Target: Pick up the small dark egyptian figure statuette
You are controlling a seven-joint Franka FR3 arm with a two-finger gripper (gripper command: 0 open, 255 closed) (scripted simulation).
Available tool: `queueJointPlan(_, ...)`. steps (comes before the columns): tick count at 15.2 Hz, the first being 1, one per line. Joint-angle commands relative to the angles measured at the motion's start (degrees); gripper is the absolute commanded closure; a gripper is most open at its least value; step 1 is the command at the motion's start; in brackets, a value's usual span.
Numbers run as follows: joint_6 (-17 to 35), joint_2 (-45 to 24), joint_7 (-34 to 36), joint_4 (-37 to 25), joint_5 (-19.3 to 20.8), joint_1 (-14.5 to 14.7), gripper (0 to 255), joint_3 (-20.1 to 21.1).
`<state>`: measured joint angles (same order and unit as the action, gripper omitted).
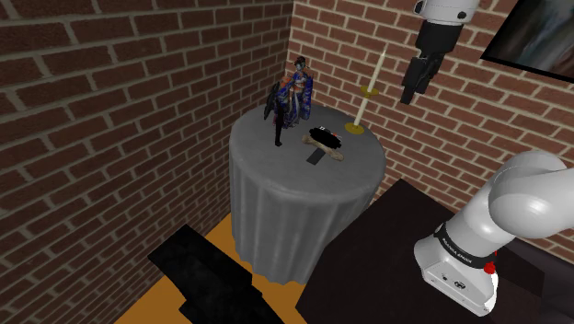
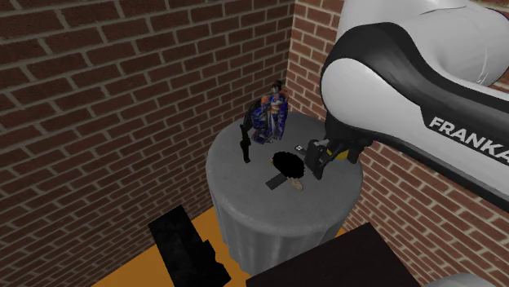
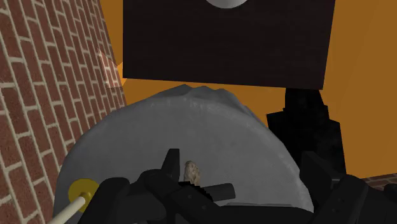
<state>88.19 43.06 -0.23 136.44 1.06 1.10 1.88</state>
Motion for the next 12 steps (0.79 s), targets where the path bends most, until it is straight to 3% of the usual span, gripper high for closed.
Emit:
queueJointPlan(1, 0.0, 0.0, 0.0, 0.0, 0.0, 0.0, 0, 0.0)
queueJointPlan(12, 19.1, -20.6, -4.0, -5.0, -1.4, 1.2, 0, -1.3)
